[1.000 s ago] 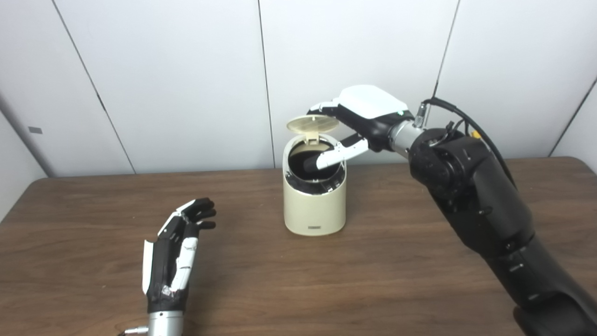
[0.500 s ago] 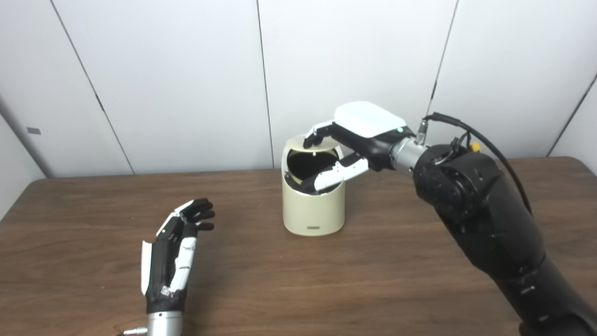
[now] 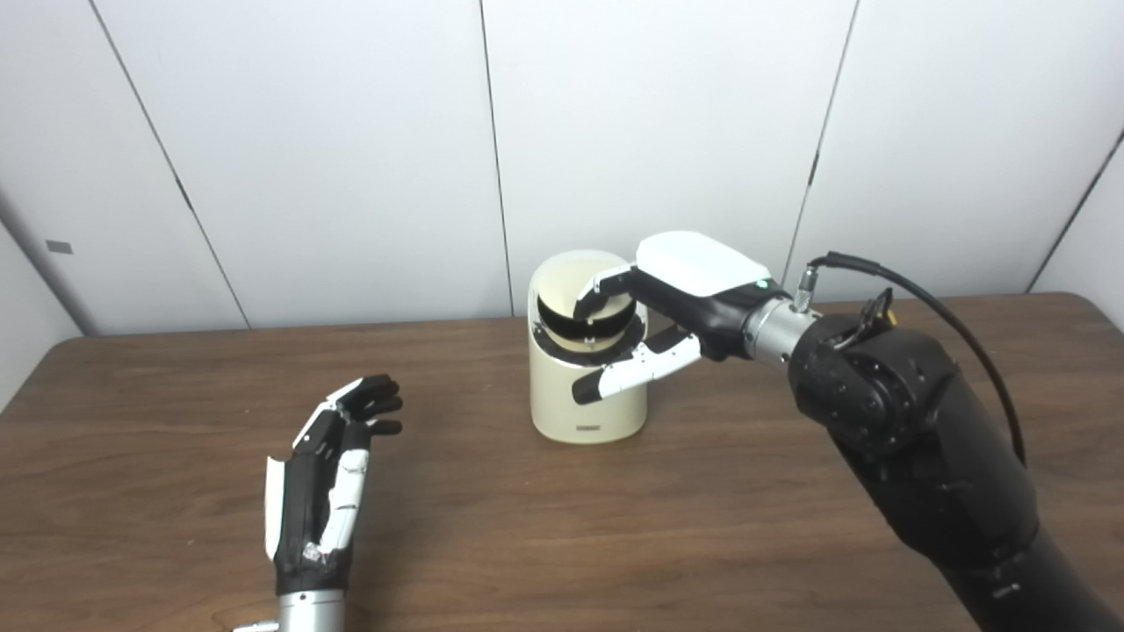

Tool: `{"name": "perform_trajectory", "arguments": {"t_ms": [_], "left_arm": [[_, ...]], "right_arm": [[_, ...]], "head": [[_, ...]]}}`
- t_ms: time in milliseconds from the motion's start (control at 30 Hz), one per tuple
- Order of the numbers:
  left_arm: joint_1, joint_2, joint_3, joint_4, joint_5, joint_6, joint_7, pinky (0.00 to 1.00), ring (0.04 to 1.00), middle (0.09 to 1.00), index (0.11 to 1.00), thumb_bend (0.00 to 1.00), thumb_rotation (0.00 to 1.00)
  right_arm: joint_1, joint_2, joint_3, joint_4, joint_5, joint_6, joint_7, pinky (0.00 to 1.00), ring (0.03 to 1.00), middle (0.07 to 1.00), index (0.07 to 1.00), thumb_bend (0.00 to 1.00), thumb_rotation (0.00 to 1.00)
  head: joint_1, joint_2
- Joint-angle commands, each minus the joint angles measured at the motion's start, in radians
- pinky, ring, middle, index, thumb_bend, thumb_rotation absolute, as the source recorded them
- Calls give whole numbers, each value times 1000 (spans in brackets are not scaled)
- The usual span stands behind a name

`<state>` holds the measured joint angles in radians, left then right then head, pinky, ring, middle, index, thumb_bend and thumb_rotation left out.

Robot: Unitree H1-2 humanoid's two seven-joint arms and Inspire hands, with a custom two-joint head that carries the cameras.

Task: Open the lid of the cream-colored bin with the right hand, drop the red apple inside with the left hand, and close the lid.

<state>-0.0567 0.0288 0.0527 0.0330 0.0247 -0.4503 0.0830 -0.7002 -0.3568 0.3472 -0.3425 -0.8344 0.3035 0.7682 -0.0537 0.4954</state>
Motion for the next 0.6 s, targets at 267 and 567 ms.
{"name": "perform_trajectory", "arguments": {"t_ms": [267,567], "left_arm": [[20,-10,-2,-39,7,-19,14,635,707,736,744,555,783],[33,-25,1,-65,3,-18,13,627,705,735,744,577,771]], "right_arm": [[24,4,-11,126,9,-28,-98,884,842,825,818,964,892],[40,3,-2,233,40,-53,-191,876,858,837,847,985,883]], "head": [[5,16],[11,32]]}}
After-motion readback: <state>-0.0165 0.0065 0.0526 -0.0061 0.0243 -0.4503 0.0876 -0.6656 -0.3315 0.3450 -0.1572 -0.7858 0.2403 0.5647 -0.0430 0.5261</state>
